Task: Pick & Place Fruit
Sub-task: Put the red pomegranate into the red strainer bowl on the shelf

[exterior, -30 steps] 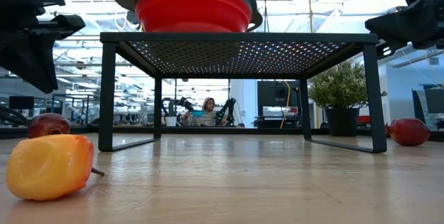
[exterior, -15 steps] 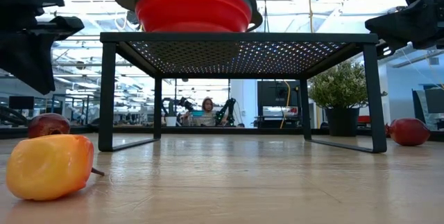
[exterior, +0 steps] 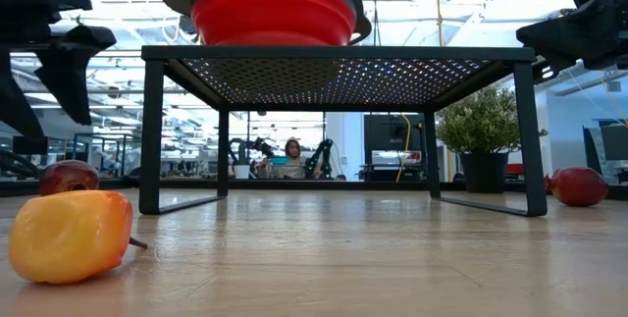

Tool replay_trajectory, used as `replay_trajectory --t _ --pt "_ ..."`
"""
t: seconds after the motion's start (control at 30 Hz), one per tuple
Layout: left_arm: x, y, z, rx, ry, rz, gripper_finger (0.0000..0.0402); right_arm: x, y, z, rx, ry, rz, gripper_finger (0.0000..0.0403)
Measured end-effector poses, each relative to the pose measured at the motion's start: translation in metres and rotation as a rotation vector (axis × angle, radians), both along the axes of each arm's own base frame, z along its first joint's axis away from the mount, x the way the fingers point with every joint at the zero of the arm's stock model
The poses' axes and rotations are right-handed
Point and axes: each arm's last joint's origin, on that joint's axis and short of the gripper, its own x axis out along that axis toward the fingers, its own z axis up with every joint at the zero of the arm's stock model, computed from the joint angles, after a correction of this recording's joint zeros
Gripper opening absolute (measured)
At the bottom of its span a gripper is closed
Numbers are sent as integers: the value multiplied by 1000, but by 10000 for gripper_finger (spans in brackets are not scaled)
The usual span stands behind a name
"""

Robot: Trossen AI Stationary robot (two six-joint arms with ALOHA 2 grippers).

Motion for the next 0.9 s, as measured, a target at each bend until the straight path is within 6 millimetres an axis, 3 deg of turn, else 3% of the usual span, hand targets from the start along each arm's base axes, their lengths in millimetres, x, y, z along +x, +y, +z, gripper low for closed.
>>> replay_trajectory --t 0.17,0.43,0.9 --pt "1 -1 -8 -3 -14 -70 262 0 0 0 0 0 0 0" --pt "-8 12 -30 55 44 -66 256 0 0 0 0 0 0 0" --pt "4 22 -38 -12 13 -80 255 0 0 0 0 0 0 0"
